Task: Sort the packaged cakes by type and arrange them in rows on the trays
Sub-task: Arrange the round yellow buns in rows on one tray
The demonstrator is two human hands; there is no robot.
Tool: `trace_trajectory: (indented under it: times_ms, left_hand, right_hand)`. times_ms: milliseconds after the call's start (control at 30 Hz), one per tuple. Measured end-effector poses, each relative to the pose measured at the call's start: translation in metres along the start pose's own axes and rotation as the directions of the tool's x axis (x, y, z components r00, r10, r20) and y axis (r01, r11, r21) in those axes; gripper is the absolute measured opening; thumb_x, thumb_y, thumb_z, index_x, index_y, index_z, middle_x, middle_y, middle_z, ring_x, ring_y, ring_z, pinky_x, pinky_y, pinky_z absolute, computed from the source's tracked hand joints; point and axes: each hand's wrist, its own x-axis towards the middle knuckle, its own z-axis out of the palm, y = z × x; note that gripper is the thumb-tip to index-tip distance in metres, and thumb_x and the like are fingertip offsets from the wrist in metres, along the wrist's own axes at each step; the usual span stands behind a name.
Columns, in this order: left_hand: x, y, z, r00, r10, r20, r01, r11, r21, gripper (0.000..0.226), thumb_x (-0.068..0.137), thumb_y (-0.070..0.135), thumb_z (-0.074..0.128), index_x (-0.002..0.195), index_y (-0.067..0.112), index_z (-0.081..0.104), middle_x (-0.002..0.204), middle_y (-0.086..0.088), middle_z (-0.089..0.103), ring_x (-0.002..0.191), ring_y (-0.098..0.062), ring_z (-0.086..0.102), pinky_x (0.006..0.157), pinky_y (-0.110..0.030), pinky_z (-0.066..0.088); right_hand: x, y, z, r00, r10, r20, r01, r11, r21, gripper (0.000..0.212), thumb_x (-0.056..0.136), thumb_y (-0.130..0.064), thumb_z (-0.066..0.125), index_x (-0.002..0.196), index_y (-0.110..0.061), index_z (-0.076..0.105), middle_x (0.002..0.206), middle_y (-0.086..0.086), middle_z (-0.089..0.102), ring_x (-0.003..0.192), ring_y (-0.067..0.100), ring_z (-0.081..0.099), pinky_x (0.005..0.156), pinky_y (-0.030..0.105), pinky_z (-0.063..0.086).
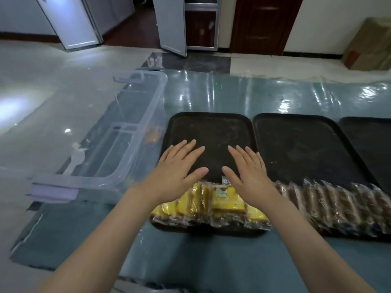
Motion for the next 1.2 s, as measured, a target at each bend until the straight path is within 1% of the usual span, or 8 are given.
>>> trace_trajectory:
  times_ms: [200,367,500,700,867,967,1100,1200]
  left_hand:
    - [-0.009,-0.006,-0.015,1.0,0.026,-0.014,-0.026,1.0,0.004,0.073,0.09,0.068,0.013,0.156,0.037,0.011,0.165,0.011,-0.003,0.148,-0.003,-0.014,0.12,-0.029,-0.011]
    - [-0.008,-0.015,-0.024,0.997,-0.02,-0.069,0.024,0.998,0.063,0.069,0.094,0.068,0.009,0.156,0.037,0.009,0.165,0.011,-0.003,0.149,-0.005,-0.013,0.114,-0.026,-0.016]
    - [-0.011,-0.024,-0.034,0.992,-0.036,-0.119,0.045,0.996,0.075,0.084,0.083,0.075,-0.005,0.156,0.037,0.011,0.165,0.009,-0.001,0.15,-0.007,-0.012,0.117,-0.031,-0.014]
    - [-0.011,-0.059,-0.061,0.98,-0.117,-0.164,0.129,0.989,0.07,0.093,0.075,0.077,-0.005,0.156,0.035,0.012,0.166,0.006,0.001,0.151,-0.011,-0.008,0.121,-0.037,-0.007]
    - [-0.008,-0.119,-0.089,0.975,-0.138,-0.173,0.159,0.981,0.114,0.091,0.08,0.081,0.004,0.156,0.033,0.016,0.166,0.005,0.003,0.152,-0.013,-0.005,0.121,-0.037,-0.003]
    - [-0.003,-0.158,-0.107,0.982,-0.131,-0.135,0.153,0.973,0.17,0.073,0.095,0.069,0.024,0.156,0.03,0.016,0.166,0.004,0.003,0.152,-0.014,-0.004,0.121,-0.036,-0.004]
    - [0.007,-0.208,-0.126,0.991,-0.075,-0.107,0.1,0.963,0.249,0.082,0.089,0.076,0.02,0.156,0.028,0.021,0.166,0.001,0.008,0.152,-0.018,0.002,0.121,-0.037,0.001]
    - [0.024,-0.24,-0.138,0.997,-0.059,-0.053,0.072,0.952,0.298,0.069,0.098,0.06,0.033,0.156,0.026,0.018,0.166,-0.001,0.007,0.152,-0.02,0.002,0.121,-0.039,0.002]
  right_hand:
    - [0.002,-0.015,-0.006,1.0,0.004,-0.01,-0.004,0.999,0.039,0.068,0.098,-0.061,0.022,0.158,-0.03,0.012,0.166,-0.003,0.013,0.153,0.015,-0.002,0.123,0.037,-0.008]
    - [0.011,-0.025,-0.011,0.999,-0.034,0.008,0.034,0.998,0.051,0.067,0.099,-0.06,0.023,0.158,-0.03,0.011,0.166,-0.003,0.012,0.152,0.015,-0.002,0.123,0.039,-0.006]
    - [0.021,-0.038,-0.016,0.997,-0.072,0.023,0.071,0.996,0.047,0.066,0.1,-0.059,0.024,0.158,-0.03,0.011,0.166,-0.003,0.012,0.153,0.015,-0.003,0.124,0.04,-0.006]
    - [0.044,-0.065,-0.022,0.994,-0.107,0.008,0.106,0.994,0.04,0.066,0.1,-0.059,0.025,0.158,-0.03,0.012,0.165,-0.003,0.014,0.152,0.014,-0.002,0.122,0.037,-0.008]
    - [0.072,-0.105,-0.02,0.992,-0.127,-0.026,0.128,0.991,0.039,0.064,0.101,-0.056,0.027,0.157,-0.028,0.015,0.165,-0.003,0.016,0.152,0.014,0.0,0.123,0.037,-0.006]
    - [0.09,-0.132,-0.014,0.991,-0.123,-0.059,0.125,0.991,0.044,0.064,0.101,-0.056,0.029,0.157,-0.027,0.018,0.164,-0.001,0.019,0.152,0.016,0.003,0.124,0.039,-0.003]
    - [0.115,-0.169,-0.001,0.99,-0.116,-0.08,0.12,0.991,0.053,0.063,0.101,-0.054,0.032,0.156,-0.025,0.022,0.163,0.0,0.024,0.152,0.018,0.006,0.125,0.042,0.0]
    - [0.137,-0.195,0.008,0.987,-0.132,-0.088,0.134,0.991,0.021,0.063,0.101,-0.052,0.038,0.155,-0.024,0.024,0.161,0.001,0.027,0.152,0.021,0.009,0.125,0.042,0.001]
